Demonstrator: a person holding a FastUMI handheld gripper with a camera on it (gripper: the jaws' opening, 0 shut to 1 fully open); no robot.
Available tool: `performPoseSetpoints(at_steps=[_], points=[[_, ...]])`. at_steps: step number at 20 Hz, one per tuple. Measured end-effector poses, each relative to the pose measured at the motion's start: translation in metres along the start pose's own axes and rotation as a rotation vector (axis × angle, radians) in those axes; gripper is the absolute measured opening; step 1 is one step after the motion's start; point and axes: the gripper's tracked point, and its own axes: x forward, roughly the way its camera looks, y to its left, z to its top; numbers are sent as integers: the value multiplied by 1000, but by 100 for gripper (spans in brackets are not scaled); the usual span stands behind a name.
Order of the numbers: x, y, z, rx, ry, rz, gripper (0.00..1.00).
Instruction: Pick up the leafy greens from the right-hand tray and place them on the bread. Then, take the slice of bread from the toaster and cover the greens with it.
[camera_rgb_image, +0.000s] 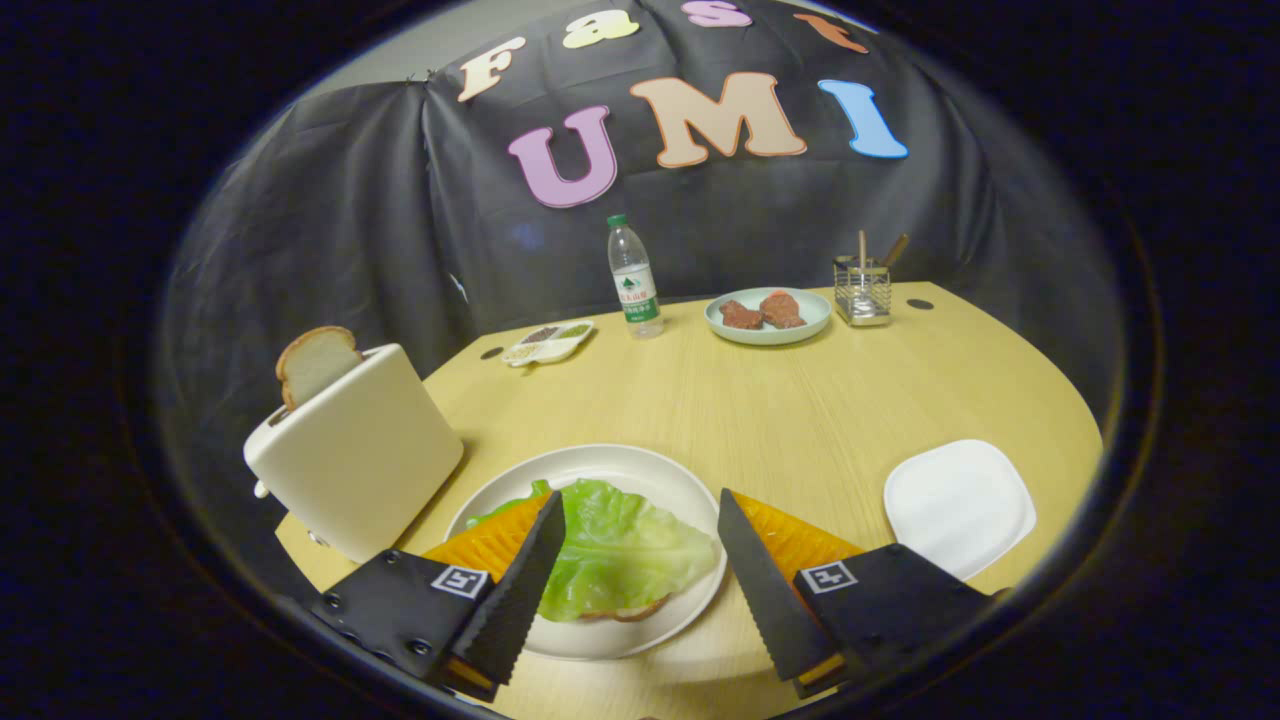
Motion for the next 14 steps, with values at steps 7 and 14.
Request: performPoseSetpoints(at_steps=[7, 14], points=[[-27, 57, 26, 43, -76, 147, 98], [-36, 146, 36, -92, -80, 260, 98]])
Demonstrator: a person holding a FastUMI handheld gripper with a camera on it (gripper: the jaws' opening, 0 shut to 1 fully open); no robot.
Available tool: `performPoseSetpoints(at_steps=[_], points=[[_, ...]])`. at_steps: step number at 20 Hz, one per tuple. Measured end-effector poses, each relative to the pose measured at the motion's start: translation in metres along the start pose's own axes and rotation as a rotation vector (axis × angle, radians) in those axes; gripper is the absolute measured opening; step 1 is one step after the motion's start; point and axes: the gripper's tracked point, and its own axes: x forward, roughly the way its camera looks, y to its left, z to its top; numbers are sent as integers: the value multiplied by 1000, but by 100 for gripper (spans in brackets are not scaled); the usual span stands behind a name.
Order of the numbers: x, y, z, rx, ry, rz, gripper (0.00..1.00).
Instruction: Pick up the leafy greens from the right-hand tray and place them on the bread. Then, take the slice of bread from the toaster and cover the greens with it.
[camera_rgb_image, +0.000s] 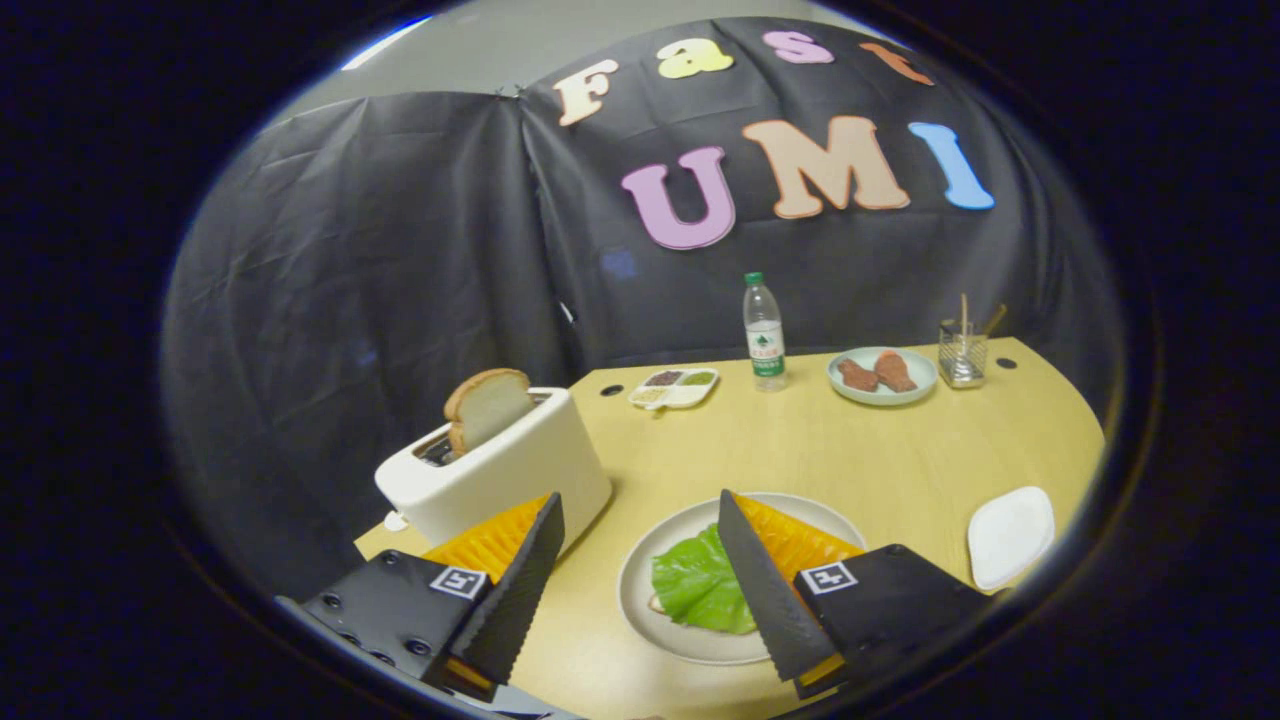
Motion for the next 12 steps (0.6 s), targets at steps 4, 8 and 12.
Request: performPoseSetpoints(at_steps=[4, 8, 12], points=[[19, 58, 15, 42, -38, 99, 97], [42, 95, 26, 45, -51, 135, 97], [68, 120, 34, 40, -68, 141, 96]])
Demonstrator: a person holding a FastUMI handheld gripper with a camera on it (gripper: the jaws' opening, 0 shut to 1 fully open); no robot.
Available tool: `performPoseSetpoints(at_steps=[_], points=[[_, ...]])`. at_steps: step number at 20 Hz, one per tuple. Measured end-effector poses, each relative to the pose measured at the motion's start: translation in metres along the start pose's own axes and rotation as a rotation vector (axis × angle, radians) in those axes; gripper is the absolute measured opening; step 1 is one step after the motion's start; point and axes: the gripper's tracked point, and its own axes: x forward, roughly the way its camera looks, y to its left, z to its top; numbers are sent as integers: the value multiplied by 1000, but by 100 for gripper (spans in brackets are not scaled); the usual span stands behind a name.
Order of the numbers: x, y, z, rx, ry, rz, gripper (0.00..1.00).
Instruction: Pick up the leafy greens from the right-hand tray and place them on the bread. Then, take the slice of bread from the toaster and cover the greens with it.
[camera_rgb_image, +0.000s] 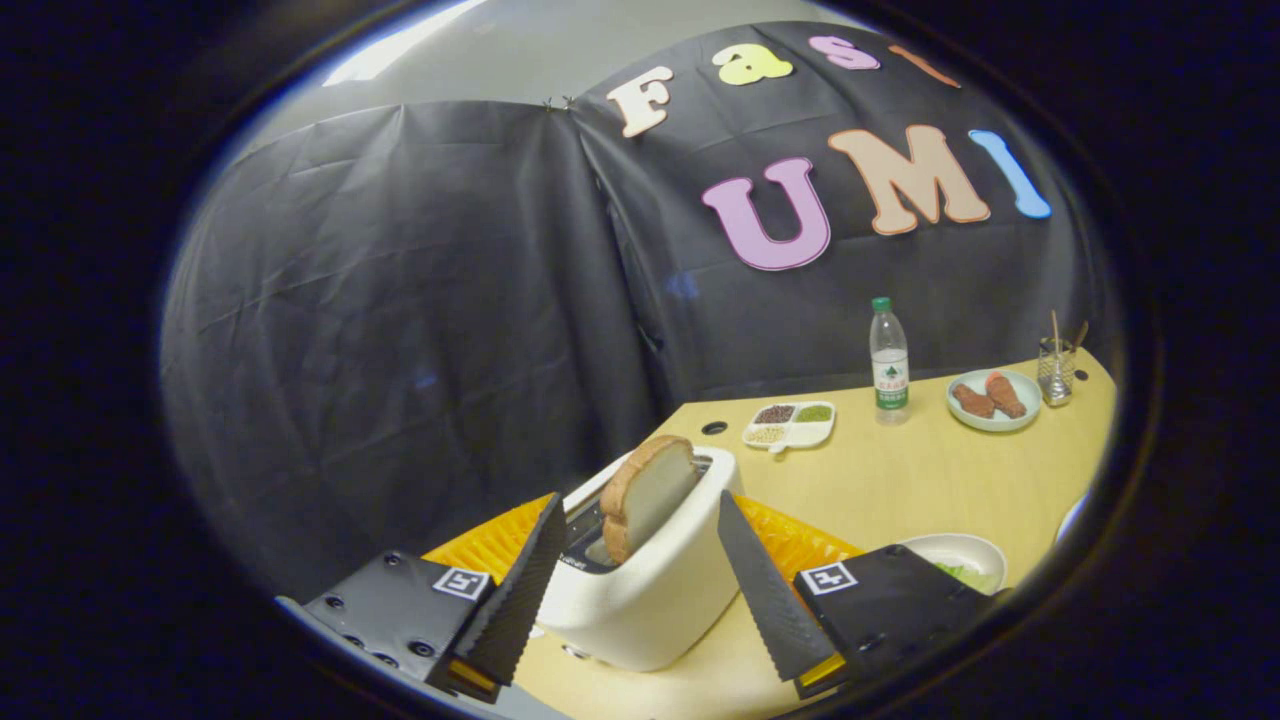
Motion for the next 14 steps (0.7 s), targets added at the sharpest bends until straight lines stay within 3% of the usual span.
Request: performPoseSetpoints(at_steps=[9, 14], points=[[41, -9, -17, -55, 30, -121, 93], [46, -1, -24, -60, 38, -98, 57]])
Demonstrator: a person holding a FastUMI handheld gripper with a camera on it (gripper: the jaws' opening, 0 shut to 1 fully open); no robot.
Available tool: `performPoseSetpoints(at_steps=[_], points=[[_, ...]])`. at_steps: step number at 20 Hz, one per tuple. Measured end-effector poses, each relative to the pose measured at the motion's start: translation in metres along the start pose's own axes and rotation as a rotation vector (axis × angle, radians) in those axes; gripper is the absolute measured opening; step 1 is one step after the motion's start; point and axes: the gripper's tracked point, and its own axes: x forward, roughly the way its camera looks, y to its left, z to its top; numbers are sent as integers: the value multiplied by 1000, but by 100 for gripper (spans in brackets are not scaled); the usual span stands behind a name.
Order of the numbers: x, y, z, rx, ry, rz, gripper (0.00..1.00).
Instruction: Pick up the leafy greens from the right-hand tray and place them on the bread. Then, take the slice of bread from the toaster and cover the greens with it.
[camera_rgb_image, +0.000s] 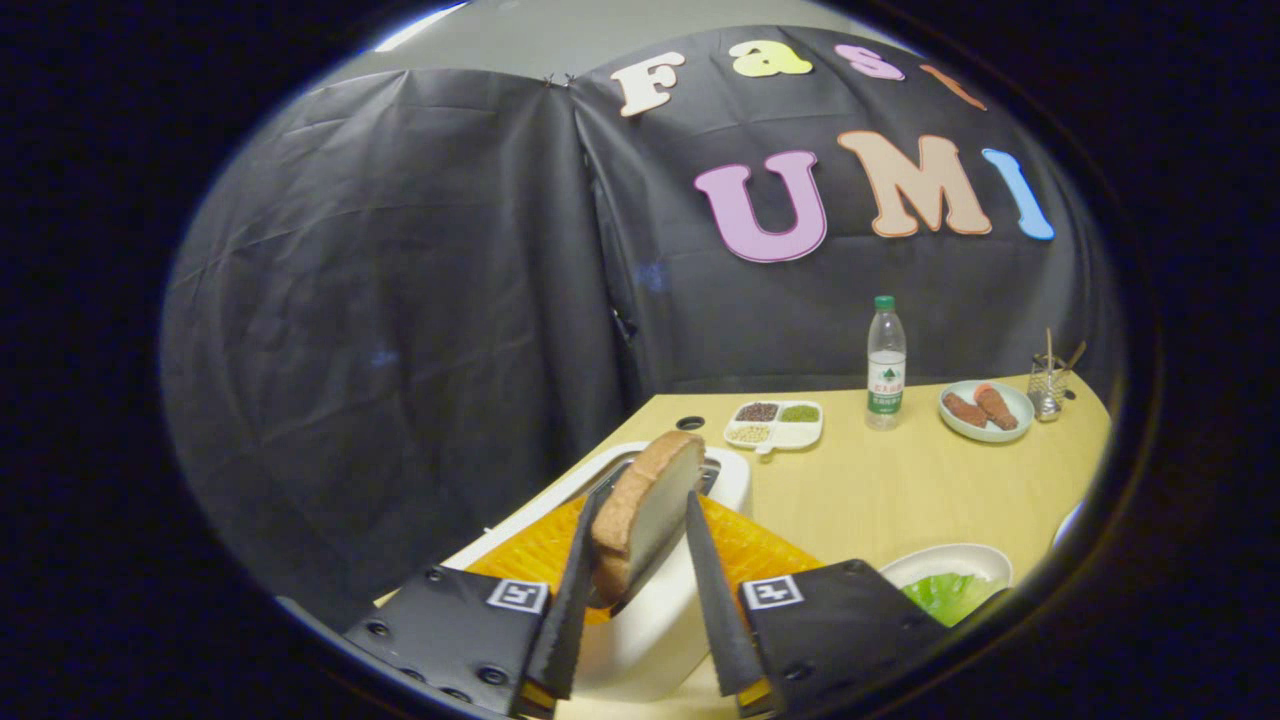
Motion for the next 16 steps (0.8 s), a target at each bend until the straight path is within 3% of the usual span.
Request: performPoseSetpoints(at_steps=[4, 10, 16], points=[[-5, 2, -3, -17, 17, -20, 28], [-4, 1, -4, 20, 9, -56, 14], [-14, 9, 10, -3, -59, -16, 14]])
